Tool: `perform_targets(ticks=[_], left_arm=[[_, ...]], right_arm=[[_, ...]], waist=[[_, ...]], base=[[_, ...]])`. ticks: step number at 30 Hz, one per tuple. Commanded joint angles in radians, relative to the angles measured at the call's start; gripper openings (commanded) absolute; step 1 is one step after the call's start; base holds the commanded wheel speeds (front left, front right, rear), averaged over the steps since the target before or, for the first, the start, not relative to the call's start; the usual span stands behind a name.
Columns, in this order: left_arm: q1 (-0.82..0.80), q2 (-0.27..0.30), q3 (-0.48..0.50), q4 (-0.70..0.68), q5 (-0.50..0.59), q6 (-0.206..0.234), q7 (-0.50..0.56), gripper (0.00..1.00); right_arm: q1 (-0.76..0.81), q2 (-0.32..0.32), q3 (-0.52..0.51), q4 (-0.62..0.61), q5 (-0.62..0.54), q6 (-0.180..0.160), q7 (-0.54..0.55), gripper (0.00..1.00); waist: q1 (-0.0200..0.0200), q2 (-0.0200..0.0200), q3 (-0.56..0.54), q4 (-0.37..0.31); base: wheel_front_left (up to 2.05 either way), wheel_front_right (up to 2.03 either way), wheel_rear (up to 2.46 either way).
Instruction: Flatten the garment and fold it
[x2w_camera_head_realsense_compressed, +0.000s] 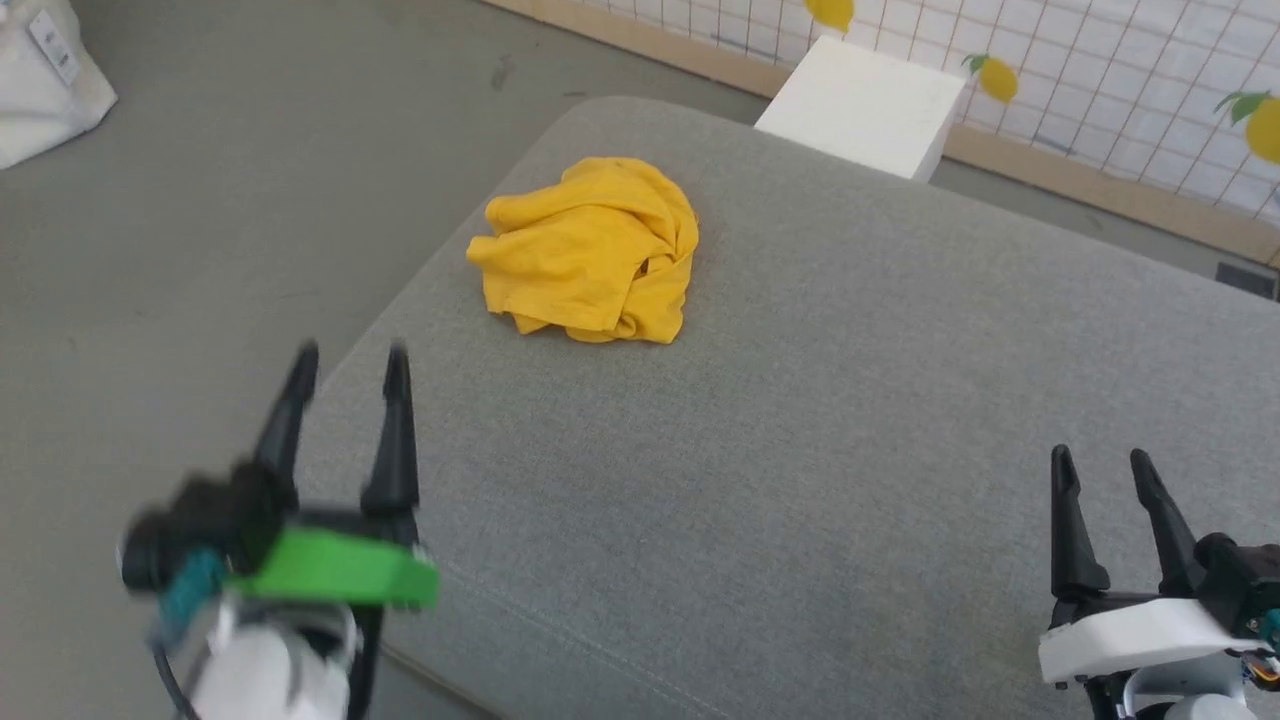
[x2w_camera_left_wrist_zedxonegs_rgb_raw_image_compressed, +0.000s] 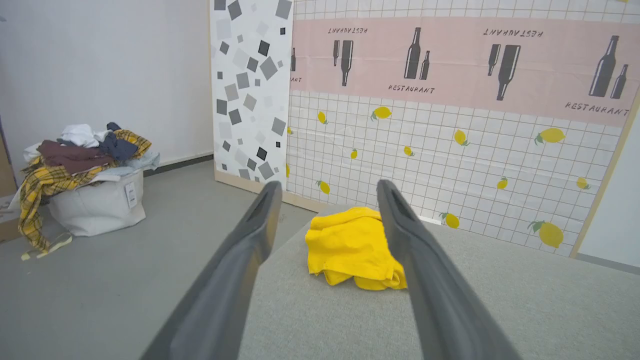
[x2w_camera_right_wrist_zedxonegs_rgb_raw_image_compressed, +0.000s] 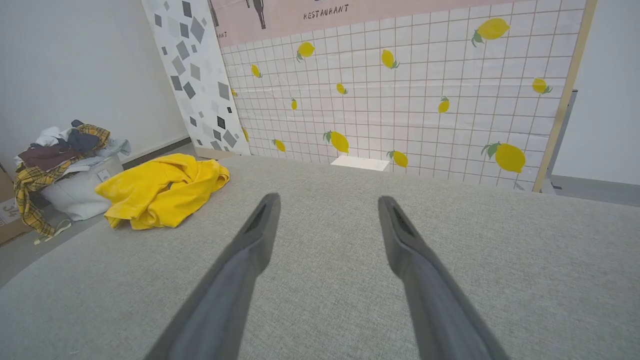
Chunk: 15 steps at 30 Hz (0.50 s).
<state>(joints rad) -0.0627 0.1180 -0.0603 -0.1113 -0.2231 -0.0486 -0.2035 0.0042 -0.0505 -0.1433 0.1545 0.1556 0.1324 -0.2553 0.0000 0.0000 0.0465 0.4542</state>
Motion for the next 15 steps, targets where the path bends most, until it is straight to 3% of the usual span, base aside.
perform_targets(ticks=[1,8,15], left_arm=[[-0.054,0.021,-0.002,-0.006,-0.008,-0.014,0.028,1.00],[-0.316,0.130,0.000,0.008,-0.029,-0.050,0.220,1.00],[-0.536,0.224,-0.022,0.131,-0.112,-0.074,0.383,1.00]], right_arm=[[0.008,0.000,-0.006,-0.009,-0.011,-0.002,0.001,1.00],[-0.014,0.000,-0.017,-0.049,-0.035,-0.002,0.022,1.00],[-0.038,0.000,-0.018,-0.132,-0.073,-0.002,0.056,1.00]], waist=[[0.0000,0.0000,0.023,0.006],[0.0000,0.0000,0.081,-0.023],[0.0000,0.0000,0.154,-0.086]], base=[[0.00,0.00,0.00],[0.00,0.00,0.00],[0.00,0.00,0.00]])
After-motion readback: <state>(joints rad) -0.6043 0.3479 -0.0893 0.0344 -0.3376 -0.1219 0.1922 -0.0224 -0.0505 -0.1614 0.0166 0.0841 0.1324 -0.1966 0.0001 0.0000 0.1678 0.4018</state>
